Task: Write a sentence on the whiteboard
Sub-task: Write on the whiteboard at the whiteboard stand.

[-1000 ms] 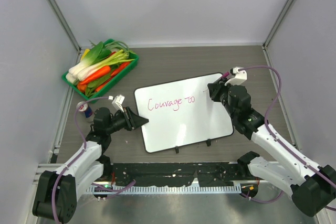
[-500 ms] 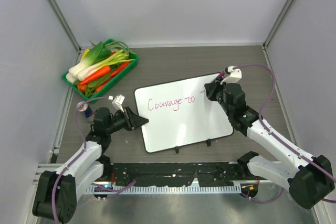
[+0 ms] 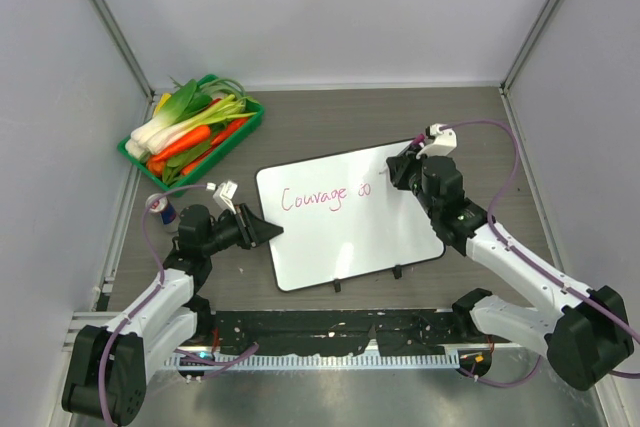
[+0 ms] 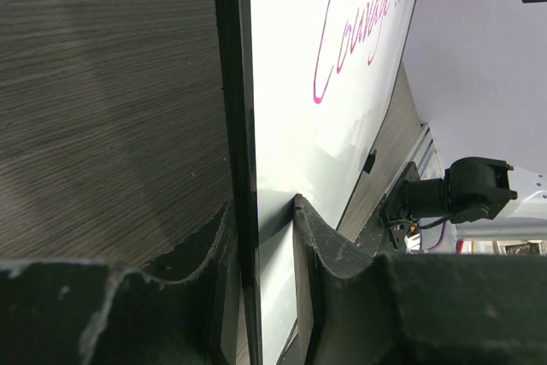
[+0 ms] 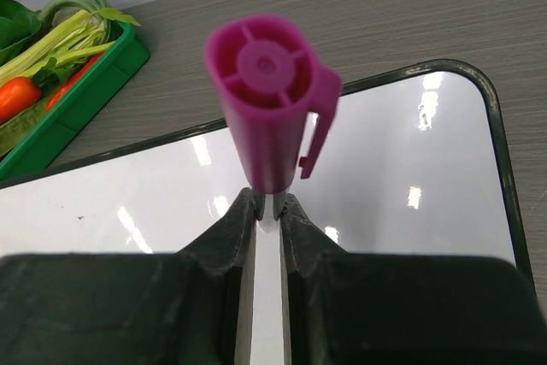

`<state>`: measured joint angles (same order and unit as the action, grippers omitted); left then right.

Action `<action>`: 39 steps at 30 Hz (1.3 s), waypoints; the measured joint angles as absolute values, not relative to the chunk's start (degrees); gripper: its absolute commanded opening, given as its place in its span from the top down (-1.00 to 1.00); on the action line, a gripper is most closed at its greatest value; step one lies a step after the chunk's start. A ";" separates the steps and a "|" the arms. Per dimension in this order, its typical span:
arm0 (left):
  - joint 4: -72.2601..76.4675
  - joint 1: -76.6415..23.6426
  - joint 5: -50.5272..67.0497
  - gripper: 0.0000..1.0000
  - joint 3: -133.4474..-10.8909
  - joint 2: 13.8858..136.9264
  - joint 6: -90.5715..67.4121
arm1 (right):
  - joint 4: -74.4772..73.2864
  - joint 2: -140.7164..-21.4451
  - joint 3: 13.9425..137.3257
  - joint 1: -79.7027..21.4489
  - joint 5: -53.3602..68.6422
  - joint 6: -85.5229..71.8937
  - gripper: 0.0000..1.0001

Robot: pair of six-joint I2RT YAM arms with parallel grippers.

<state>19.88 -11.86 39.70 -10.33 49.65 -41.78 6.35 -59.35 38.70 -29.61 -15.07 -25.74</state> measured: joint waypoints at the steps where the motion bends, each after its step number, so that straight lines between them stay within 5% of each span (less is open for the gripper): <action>1: 19.88 -11.86 39.70 1.00 -10.33 49.65 -41.78 | 6.37 -59.35 38.68 -29.61 -15.07 -25.74 0.97; 39: 19.90 -11.86 39.70 1.00 -10.33 49.67 -41.78 | 2.46 -52.66 33.34 -29.61 -11.05 -26.85 0.97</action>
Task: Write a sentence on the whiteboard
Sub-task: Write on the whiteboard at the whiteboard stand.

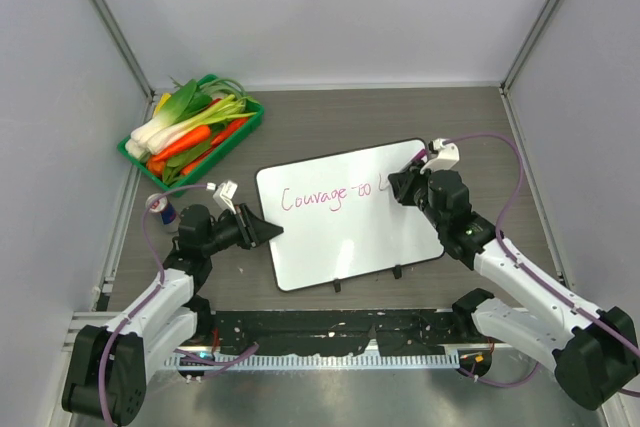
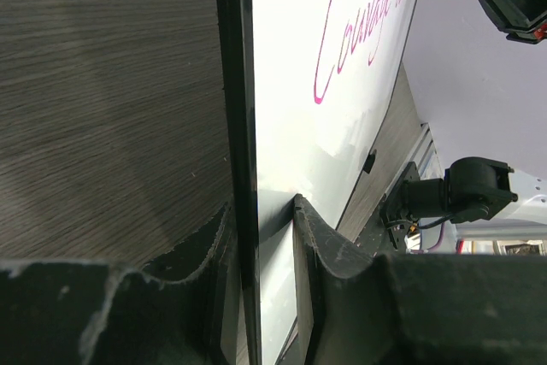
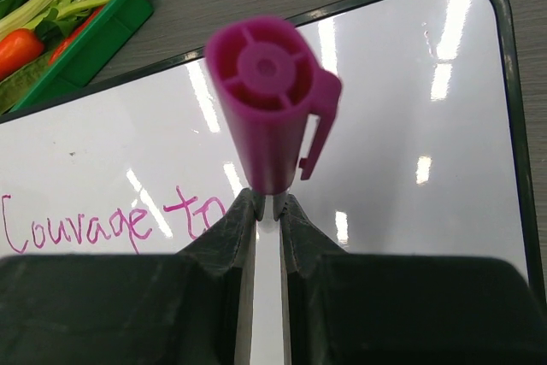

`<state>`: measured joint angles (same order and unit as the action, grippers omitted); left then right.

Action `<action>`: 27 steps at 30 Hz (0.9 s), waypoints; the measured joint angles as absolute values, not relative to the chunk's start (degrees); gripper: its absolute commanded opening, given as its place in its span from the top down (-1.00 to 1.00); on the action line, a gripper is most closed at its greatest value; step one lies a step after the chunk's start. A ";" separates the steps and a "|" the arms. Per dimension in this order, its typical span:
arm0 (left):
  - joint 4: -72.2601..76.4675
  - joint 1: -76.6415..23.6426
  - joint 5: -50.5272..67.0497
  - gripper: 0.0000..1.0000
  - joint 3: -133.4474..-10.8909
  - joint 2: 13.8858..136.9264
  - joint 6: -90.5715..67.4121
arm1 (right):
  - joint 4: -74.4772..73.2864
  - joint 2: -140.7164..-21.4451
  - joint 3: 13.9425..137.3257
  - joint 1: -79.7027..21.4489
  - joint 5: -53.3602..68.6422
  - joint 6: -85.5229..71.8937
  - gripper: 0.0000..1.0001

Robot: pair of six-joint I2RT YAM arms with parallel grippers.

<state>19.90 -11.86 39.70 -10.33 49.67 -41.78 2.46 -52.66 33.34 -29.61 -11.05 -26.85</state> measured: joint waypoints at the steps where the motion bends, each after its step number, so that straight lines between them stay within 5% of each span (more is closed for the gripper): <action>1: 19.90 -11.86 39.70 1.00 -10.33 49.67 -41.78 | 2.26 -52.58 33.34 -29.61 -11.14 -26.83 0.97; 27: 19.88 -11.86 39.70 1.00 -10.33 49.65 -41.78 | 1.65 -53.17 36.88 -29.61 -13.61 -26.02 0.97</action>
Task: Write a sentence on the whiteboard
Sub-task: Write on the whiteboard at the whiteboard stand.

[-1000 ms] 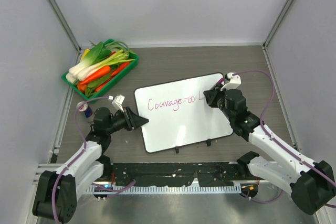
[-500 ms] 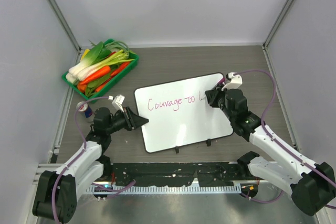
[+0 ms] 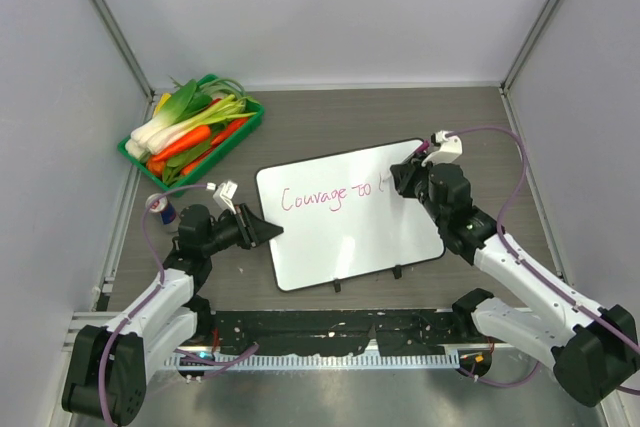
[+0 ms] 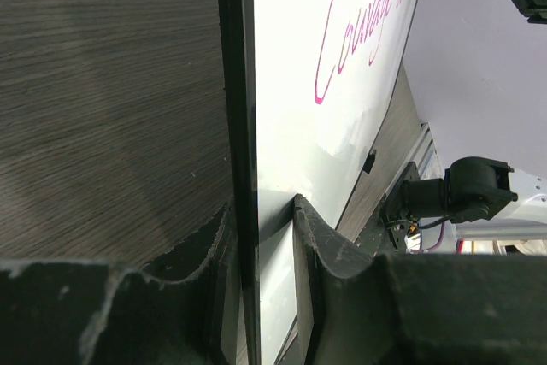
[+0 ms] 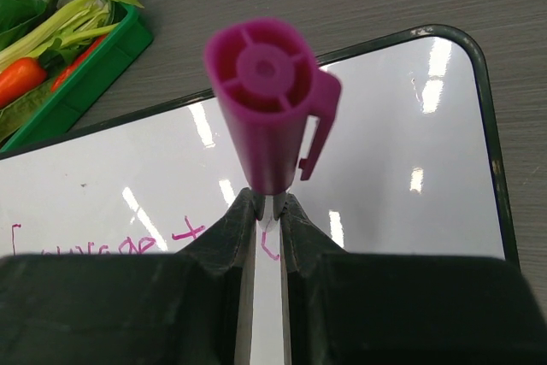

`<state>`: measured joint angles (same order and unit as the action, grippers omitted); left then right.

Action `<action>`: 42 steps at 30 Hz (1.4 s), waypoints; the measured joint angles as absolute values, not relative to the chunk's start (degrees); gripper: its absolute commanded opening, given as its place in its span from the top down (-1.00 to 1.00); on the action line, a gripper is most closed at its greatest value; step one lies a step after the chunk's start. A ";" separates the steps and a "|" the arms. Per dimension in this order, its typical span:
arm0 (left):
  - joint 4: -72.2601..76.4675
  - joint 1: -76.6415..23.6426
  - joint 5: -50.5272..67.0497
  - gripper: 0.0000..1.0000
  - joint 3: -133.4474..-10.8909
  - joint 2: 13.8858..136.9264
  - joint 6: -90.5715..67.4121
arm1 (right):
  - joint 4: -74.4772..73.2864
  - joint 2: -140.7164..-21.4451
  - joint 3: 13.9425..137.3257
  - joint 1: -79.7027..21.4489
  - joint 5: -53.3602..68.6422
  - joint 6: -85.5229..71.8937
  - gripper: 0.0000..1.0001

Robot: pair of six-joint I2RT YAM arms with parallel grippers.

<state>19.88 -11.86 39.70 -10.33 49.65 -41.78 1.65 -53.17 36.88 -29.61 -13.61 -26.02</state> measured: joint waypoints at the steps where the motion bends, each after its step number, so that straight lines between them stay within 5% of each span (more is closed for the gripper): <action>1: 19.90 -11.86 39.72 1.00 -10.33 49.65 -41.78 | 1.67 -53.52 36.88 -29.61 -13.58 -26.02 0.97; 42: 19.94 -11.86 39.72 1.00 -10.33 49.91 -41.80 | 1.19 -56.40 37.54 -29.61 -17.30 -25.61 0.97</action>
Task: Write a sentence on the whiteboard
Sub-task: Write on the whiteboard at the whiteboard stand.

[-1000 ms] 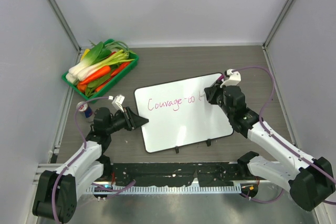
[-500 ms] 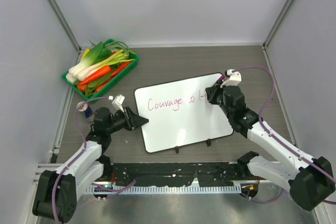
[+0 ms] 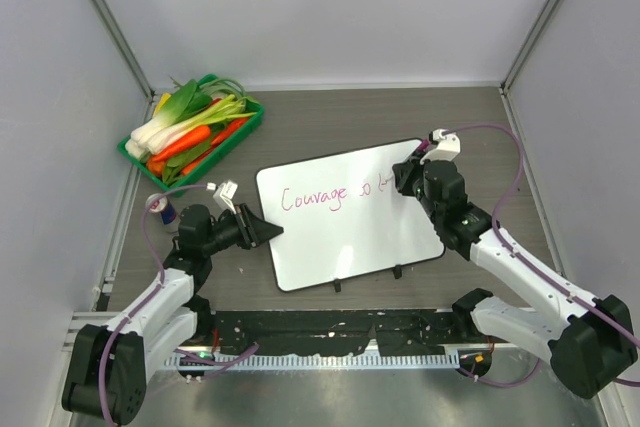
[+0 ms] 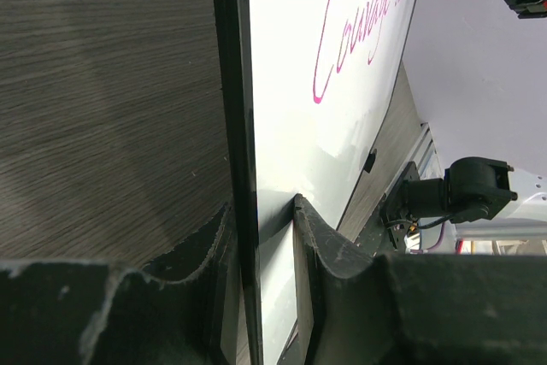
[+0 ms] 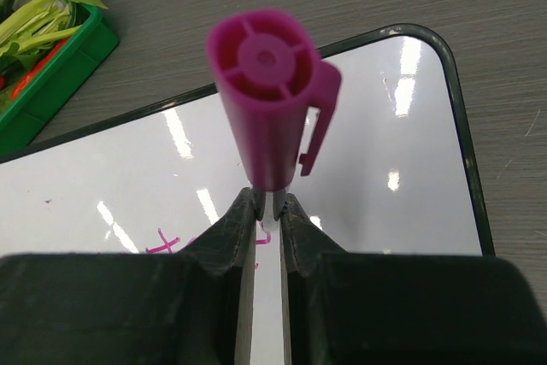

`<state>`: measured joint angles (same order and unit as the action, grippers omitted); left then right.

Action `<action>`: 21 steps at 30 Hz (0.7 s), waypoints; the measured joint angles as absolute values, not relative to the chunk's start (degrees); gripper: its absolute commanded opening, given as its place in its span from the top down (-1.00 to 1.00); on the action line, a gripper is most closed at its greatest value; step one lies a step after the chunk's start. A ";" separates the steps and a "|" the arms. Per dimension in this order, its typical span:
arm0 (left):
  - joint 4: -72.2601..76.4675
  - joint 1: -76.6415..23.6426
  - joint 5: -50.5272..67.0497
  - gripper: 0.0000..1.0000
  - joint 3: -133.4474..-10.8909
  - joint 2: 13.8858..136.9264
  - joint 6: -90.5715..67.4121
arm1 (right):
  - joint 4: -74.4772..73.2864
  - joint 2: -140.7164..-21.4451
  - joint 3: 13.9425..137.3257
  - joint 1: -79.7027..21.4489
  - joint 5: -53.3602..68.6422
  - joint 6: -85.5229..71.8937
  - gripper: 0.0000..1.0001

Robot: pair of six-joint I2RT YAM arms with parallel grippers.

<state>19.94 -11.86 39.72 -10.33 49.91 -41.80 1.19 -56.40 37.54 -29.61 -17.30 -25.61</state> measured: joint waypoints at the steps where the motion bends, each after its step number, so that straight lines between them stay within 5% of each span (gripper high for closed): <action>1: 19.94 -11.86 39.72 1.00 -10.33 49.91 -41.82 | 1.19 -56.60 37.76 -29.61 -17.30 -25.61 0.97; 21: 19.94 -11.86 39.72 1.00 -10.33 49.91 -41.82 | 1.28 -55.35 35.92 -29.61 -13.43 -25.96 0.97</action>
<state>19.94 -11.86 39.72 -10.33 49.91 -41.82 1.28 -55.35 35.92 -29.61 -13.43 -25.96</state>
